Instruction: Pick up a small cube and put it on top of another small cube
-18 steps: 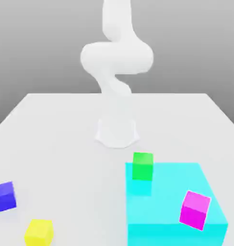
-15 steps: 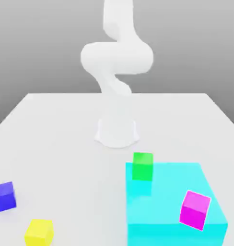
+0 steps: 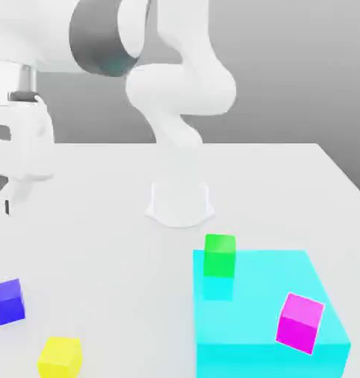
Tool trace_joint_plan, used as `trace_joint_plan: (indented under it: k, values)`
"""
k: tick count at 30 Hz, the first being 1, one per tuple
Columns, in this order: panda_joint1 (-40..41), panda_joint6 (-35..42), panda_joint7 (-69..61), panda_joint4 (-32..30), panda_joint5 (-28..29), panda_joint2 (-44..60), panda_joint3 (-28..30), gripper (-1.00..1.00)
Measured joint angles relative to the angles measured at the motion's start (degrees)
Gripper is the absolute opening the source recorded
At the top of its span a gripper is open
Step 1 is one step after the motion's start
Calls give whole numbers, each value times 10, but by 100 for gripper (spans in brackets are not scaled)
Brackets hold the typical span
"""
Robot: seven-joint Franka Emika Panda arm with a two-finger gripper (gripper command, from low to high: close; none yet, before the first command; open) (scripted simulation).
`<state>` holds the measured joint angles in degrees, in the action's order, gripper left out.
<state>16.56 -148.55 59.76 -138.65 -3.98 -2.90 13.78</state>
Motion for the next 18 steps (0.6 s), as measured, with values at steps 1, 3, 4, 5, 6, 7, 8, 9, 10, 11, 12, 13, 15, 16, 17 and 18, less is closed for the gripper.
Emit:
trace_joint_plan:
  k: [1,3,4,5,6,7,8,9,10,11,12,13,15,16,17,18]
  values:
    - [13,-8,4,-3,-6,21,5,0]
    - [33,-24,11,-10,-19,64,12,0]
    - [40,-32,14,-13,-26,85,15,0]
    - [47,-39,16,-16,-34,106,19,0]
    - [54,-47,19,-19,-42,128,24,0]
    - [63,-55,21,-22,-50,149,27,0]
    - [71,-66,18,-23,-60,171,25,0]
    - [79,-79,12,-20,-72,192,19,0]
    - [85,-94,3,-17,-86,213,12,0]
    - [92,-109,-6,-13,-100,234,3,0]
    - [102,-124,-14,-9,-110,254,-9,0]
    - [111,-138,-21,-5,-119,271,-20,-100]
    - [111,-138,-21,-5,-119,271,-20,-100]
    - [111,-138,-21,-5,-119,271,-20,-100]
    - [111,-138,-20,-5,-119,271,-20,-100]
    - [111,-138,-20,-5,-119,271,-20,-100]
